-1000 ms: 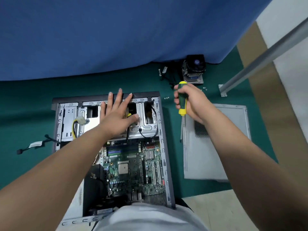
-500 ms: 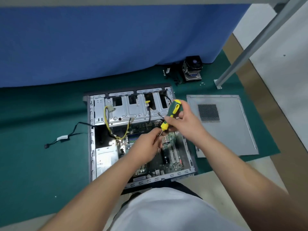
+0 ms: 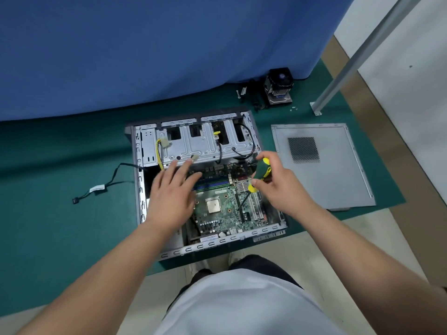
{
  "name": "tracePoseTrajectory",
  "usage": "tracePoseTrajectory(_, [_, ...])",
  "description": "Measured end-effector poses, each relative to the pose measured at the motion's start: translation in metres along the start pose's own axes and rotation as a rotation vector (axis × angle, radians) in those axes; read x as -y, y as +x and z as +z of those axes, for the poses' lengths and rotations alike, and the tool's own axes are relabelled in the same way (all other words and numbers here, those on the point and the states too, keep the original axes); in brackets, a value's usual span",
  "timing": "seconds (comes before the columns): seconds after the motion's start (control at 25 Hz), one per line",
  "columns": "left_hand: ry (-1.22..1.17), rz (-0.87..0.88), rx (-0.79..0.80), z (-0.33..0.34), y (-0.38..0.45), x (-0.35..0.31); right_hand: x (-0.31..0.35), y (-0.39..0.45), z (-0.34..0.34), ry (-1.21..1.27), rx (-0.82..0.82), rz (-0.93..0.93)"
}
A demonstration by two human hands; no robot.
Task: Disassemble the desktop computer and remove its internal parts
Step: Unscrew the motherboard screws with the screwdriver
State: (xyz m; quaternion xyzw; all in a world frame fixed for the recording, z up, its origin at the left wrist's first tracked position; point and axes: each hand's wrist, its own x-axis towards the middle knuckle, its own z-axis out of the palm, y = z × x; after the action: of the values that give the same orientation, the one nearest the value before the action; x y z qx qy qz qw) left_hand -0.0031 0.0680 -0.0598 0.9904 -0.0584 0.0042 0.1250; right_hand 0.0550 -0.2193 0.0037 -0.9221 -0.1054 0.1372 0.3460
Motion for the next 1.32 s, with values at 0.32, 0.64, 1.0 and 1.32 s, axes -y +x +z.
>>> tracePoseTrajectory(0.32, [0.124, -0.231, 0.048, 0.019, -0.001, 0.005, -0.043, -0.024, 0.015, -0.168, 0.136, -0.139])
tracePoseTrajectory(0.64, [0.088, -0.251, 0.041, 0.022, -0.001, 0.006, -0.067, -0.028, 0.031, -0.169, 0.124, -0.220])
tracePoseTrajectory(1.0, [0.054, -0.259, 0.009, 0.021, -0.001, 0.005, -0.072, -0.027, 0.036, -0.124, 0.144, -0.219])
tracePoseTrajectory(1.32, [0.049, -0.263, 0.007, 0.019, 0.000, 0.005, -0.072, -0.027, 0.034, -0.089, 0.143, -0.237])
